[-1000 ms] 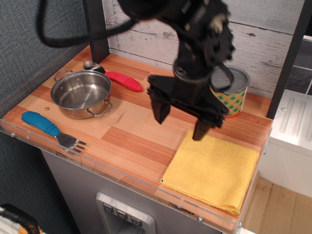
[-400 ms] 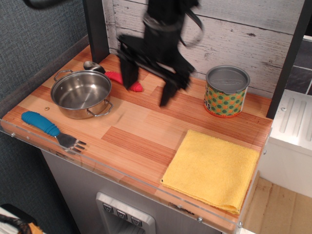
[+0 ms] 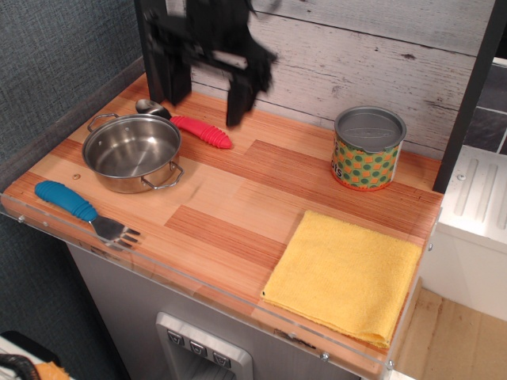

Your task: Move orange towel to front right corner of table

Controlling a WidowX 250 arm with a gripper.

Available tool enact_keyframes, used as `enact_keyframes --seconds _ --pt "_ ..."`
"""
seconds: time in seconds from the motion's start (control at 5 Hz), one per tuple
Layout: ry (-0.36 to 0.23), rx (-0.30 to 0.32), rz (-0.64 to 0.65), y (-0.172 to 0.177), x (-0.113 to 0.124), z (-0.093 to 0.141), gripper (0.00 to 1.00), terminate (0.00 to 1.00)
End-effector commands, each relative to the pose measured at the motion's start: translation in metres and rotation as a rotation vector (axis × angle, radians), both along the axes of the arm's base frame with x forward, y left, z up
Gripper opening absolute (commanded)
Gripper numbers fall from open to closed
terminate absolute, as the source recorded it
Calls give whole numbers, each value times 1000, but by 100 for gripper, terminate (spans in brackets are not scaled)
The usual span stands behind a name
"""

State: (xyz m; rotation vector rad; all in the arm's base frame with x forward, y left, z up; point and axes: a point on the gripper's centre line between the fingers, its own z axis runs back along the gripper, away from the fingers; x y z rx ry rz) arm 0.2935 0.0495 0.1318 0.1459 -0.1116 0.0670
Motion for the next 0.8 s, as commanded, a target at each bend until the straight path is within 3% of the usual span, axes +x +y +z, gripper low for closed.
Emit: enact_keyframes --seconds 0.0,0.4,0.6 --pt "-82 -13 46 35 27 11 100 0" --pt "-164 -6 50 52 56 1 100 0" --pt "-164 -6 50 52 56 1 100 100"
